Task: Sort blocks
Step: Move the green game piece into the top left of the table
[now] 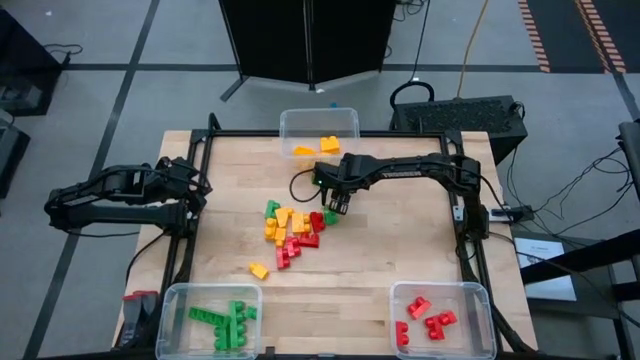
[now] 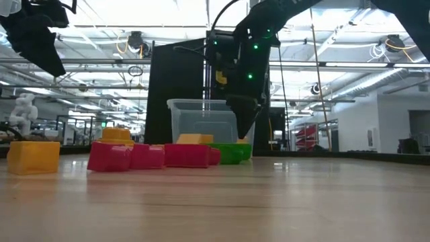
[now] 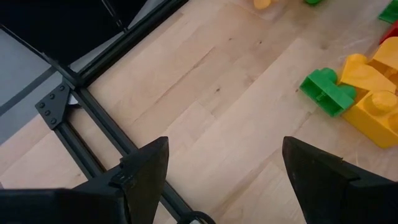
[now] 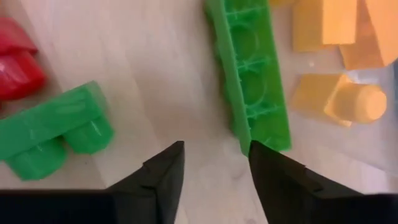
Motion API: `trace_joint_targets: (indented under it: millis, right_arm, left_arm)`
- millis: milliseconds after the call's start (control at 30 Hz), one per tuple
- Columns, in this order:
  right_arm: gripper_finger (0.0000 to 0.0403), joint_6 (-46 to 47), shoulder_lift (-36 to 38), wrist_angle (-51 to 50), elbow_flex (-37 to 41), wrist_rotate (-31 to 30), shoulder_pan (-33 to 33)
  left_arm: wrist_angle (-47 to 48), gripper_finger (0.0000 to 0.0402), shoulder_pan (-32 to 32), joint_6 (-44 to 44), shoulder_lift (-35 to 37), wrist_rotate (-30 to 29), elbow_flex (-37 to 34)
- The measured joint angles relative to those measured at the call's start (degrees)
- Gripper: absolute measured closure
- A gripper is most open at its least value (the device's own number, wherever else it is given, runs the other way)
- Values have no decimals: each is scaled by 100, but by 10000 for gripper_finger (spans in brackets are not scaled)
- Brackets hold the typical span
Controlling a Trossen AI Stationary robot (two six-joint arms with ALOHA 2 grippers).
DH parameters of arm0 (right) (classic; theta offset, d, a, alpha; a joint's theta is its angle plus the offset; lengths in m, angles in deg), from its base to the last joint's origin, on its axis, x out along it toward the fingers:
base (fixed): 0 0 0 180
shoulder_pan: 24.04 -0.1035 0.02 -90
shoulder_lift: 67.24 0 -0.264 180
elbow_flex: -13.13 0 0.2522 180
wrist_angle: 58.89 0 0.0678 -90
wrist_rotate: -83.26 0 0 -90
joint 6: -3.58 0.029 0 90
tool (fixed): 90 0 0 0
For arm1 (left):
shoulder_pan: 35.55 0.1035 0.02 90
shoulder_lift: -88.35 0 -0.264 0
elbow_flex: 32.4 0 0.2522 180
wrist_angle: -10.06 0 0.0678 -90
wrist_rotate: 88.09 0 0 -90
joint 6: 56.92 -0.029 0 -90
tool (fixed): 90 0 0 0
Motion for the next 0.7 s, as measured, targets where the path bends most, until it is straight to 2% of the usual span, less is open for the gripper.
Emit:
trace_joint_targets:
  millis: [167,367,433,533,600,700]
  right_arm:
    - [262,-363,-14,-57,-593,-79,-265]
    - [301,356,-12,-415,-1332,-868,-663]
    - [334,1114,9,-842,-1499,-1485,-919]
    - [390,2935,14,-1207,-1411,-2081,-1275]
    - [392,3931,8,-1213,-1213,-2279,-1430]
    - [398,5046,10,-1114,-799,-2256,-1521]
  left_arm:
    - [0,114,1,0,2,0,0]
    - [0,114,0,7,1,0,0]
    - [0,114,1,9,0,0,0]
    - [0,114,0,11,0,0,0]
    - [0,114,0,10,2,0,0]
    - [2,114,-1,7,1,0,0]
